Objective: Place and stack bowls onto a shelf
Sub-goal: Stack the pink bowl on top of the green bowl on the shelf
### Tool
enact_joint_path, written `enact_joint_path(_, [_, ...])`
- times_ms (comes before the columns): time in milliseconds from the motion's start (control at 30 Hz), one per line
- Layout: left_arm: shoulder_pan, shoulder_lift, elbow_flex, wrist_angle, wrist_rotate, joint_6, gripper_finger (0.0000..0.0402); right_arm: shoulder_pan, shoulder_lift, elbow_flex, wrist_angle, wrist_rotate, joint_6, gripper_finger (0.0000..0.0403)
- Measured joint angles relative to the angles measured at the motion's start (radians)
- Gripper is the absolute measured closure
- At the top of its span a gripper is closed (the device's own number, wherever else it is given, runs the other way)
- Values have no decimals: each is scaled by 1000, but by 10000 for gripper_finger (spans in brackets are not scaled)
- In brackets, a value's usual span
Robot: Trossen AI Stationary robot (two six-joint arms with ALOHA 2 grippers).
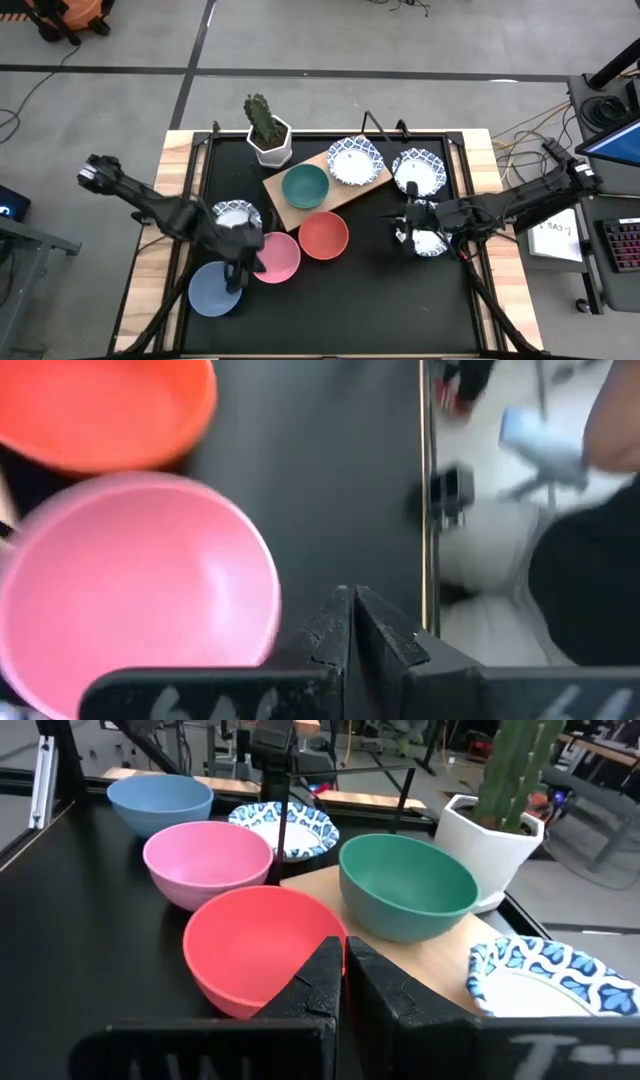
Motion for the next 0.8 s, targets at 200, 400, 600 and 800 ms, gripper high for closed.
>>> enact_joint_path(200, [-33,172,76,-22,59,-62,400,0,-84,-24,-7,0,-7,394])
enact_joint_path(400, [-32,332,182,-185,64,-31,362,0,-104,-25,-13,-53,-17,394])
enact_joint_path(600, [-32,470,302,-342,23,61,299,0,-102,-25,-15,-55,-15,394])
enact_joint_path(800, [-29,545,339,-343,14,135,264,0,-102,-25,-19,-54,-15,394])
